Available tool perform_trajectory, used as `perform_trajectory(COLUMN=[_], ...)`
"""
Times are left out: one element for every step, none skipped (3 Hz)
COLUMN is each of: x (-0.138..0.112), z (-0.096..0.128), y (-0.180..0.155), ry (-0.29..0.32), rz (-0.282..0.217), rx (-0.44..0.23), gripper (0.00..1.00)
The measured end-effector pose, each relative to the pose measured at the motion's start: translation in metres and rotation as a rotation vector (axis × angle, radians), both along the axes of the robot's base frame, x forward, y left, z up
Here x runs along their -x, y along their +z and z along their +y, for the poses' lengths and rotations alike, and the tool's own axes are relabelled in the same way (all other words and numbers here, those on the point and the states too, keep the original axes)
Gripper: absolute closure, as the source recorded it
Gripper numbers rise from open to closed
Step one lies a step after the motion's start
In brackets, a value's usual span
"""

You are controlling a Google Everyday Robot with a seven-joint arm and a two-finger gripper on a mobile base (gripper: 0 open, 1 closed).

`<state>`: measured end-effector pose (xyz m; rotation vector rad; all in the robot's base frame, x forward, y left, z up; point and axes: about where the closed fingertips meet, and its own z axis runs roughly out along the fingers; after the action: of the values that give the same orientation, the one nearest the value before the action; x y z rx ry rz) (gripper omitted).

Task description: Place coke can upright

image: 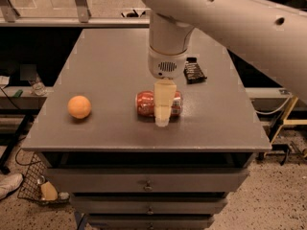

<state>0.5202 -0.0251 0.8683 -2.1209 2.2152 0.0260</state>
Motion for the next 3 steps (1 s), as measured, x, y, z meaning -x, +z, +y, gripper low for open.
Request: perform_trajectory(x=[-0.005, -0.010, -0.012], z=[0.002, 0.006, 0.008], y=[-0.011, -0.021, -0.022], ry=[-0.021, -0.053, -0.053], rz=[0.007, 0.006, 0.007], rx=[0.023, 0.039, 0.035], gripper=[0.00, 0.00, 0.00])
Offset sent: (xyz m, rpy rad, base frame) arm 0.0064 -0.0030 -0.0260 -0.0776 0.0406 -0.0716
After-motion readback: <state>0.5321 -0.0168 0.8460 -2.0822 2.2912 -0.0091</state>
